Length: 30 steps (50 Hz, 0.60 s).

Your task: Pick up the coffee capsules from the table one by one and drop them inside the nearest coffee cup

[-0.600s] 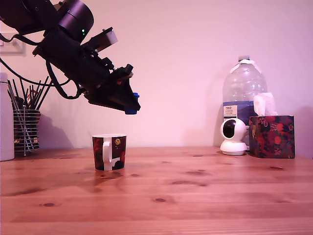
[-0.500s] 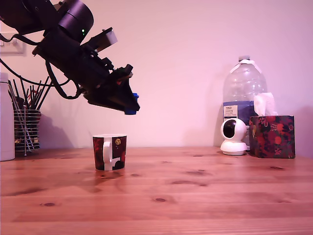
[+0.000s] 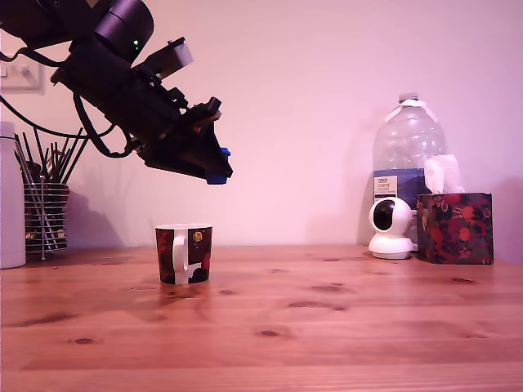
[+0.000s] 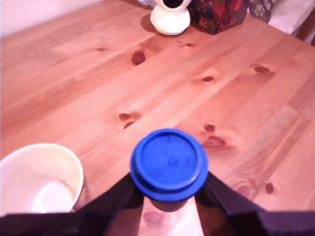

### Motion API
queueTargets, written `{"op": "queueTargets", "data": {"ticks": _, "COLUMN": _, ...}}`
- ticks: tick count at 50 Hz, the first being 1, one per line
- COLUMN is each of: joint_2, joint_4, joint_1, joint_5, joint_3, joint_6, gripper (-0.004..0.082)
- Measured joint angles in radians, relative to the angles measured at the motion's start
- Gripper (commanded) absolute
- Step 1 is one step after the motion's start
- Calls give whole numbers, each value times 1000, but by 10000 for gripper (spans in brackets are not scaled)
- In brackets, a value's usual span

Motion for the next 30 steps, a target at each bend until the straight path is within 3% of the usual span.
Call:
{"op": "queueTargets", "data": {"ticks": 9, "joint_2": 0, "joint_4": 18, "joint_1": 2, "joint_5": -41, "joint_3": 0, "joint_6": -22, "gripper": 221}}
{"op": "queueTargets", "data": {"ticks": 16, "joint_2": 0, "joint_4": 35, "joint_1": 16, "joint_5": -69, "joint_3": -4, "joint_6": -64, "gripper": 221}}
{"op": "queueTargets", "data": {"ticks": 30, "joint_2": 0, "joint_4": 37, "joint_1": 79, "joint_5": -105, "joint_3": -22, "joint_6": -74, "gripper": 221}}
